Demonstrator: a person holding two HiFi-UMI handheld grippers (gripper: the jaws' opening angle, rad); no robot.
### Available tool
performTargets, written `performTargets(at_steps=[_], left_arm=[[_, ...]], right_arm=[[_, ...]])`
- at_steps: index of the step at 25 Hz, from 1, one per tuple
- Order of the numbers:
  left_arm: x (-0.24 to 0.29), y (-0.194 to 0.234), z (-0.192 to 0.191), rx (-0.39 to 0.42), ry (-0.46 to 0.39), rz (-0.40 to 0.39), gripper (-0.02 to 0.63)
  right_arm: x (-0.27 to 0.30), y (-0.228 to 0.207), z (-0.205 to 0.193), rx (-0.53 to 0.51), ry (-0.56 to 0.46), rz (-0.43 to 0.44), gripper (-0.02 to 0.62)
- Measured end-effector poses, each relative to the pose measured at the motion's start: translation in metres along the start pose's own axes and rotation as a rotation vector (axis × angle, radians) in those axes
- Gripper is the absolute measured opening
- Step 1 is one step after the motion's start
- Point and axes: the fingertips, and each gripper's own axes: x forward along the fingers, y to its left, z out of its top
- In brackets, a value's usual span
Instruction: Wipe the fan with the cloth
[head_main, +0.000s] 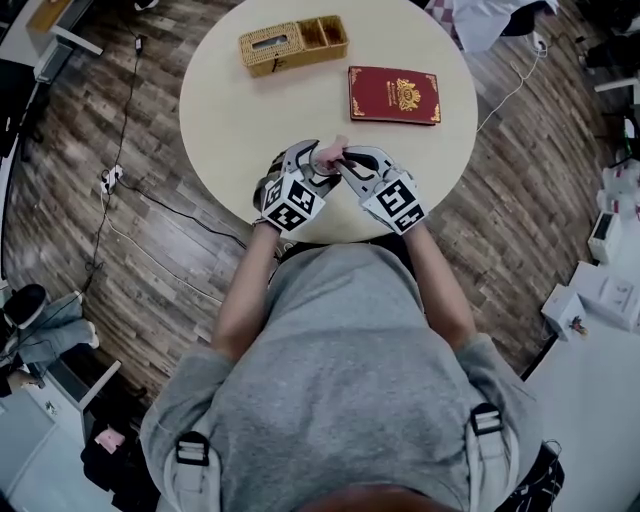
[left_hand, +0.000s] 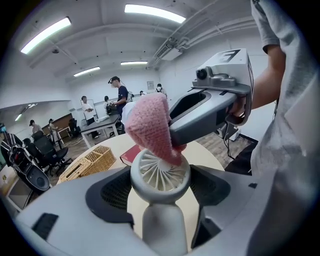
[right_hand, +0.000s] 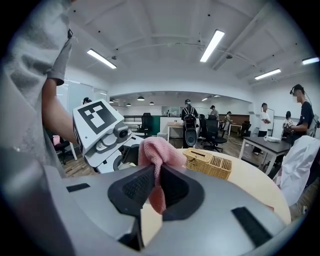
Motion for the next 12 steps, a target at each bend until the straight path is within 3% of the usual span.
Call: performTargets(at_steps=[12], left_arm=[[0.002, -0.013, 0.013, 0.056, 0.009, -0.016, 0.37]], right_arm=[[0.01, 0.027, 0.006, -0.041, 0.019, 0.085, 0.041]])
